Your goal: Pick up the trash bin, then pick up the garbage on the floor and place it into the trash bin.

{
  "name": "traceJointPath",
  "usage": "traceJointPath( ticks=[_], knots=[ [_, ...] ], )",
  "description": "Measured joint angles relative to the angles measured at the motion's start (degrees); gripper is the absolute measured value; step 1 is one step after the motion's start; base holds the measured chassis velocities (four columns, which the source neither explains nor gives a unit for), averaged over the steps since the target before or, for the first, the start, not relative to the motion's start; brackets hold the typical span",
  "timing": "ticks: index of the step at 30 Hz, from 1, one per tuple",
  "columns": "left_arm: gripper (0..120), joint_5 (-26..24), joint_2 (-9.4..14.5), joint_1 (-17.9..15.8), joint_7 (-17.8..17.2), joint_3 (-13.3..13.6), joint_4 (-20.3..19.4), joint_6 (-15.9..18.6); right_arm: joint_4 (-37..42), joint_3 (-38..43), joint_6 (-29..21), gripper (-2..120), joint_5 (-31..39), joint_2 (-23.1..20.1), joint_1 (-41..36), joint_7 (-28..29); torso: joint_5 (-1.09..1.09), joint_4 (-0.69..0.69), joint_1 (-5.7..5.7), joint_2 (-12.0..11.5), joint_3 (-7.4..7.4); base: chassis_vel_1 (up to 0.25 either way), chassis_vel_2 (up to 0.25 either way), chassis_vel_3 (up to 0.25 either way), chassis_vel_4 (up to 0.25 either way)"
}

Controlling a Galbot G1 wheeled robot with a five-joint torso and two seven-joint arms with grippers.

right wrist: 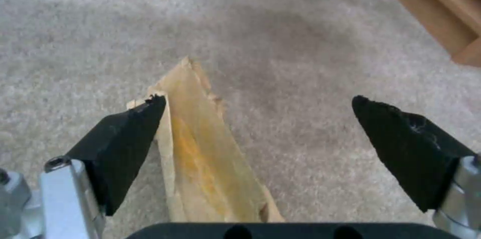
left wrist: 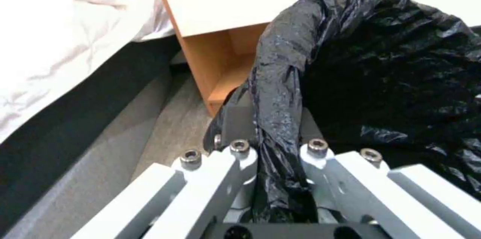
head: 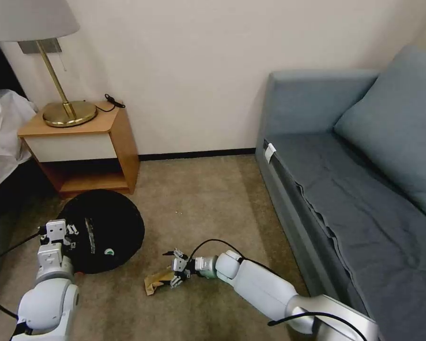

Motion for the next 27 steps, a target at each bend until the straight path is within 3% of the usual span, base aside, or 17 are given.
traceJointPath(
  ticks=[27],
  knots=[
    [4,0.01,-0.65,-0.57,0.01,0.05,0.26,-0.06,-10.34,1.67,3.49,96,-5.20,5.02,-0.02,0.83,0.00,0.00,0.00,0.00,0.01,0.000,0.000,0.000,0.000]
  ],
)
